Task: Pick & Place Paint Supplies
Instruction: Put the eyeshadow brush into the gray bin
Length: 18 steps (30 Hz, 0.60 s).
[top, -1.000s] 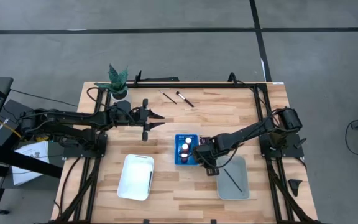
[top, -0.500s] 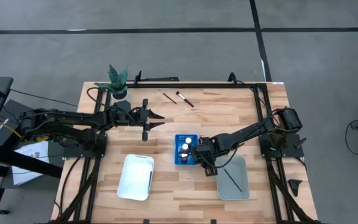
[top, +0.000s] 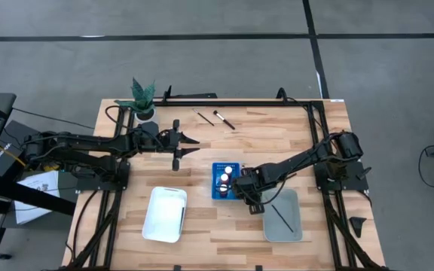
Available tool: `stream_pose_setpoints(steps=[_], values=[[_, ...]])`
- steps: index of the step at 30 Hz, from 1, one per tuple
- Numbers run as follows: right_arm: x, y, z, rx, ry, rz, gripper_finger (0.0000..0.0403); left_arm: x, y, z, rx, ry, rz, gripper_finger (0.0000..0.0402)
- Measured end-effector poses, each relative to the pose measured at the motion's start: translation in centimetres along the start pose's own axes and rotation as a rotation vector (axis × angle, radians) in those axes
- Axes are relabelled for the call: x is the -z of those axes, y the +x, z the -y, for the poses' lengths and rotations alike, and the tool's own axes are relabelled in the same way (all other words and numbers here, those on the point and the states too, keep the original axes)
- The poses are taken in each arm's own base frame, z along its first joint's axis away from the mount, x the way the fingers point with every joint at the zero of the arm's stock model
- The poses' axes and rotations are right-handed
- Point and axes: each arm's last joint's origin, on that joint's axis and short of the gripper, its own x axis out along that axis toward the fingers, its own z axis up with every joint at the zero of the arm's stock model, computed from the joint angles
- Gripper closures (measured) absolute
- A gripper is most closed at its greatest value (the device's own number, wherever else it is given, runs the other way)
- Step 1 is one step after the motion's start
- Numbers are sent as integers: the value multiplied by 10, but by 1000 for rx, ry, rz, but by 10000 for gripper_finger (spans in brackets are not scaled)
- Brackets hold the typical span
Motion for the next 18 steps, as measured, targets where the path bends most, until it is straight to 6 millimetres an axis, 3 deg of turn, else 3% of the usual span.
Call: stream_pose_setpoints(steps=[13, 18], values=[[-1, 0, 1, 4, 2, 8, 282, 0, 0, 0, 0, 0, 0, 308], [-2, 0, 1, 4, 2, 23, 304, 0, 0, 0, 0, 0, 0, 308]])
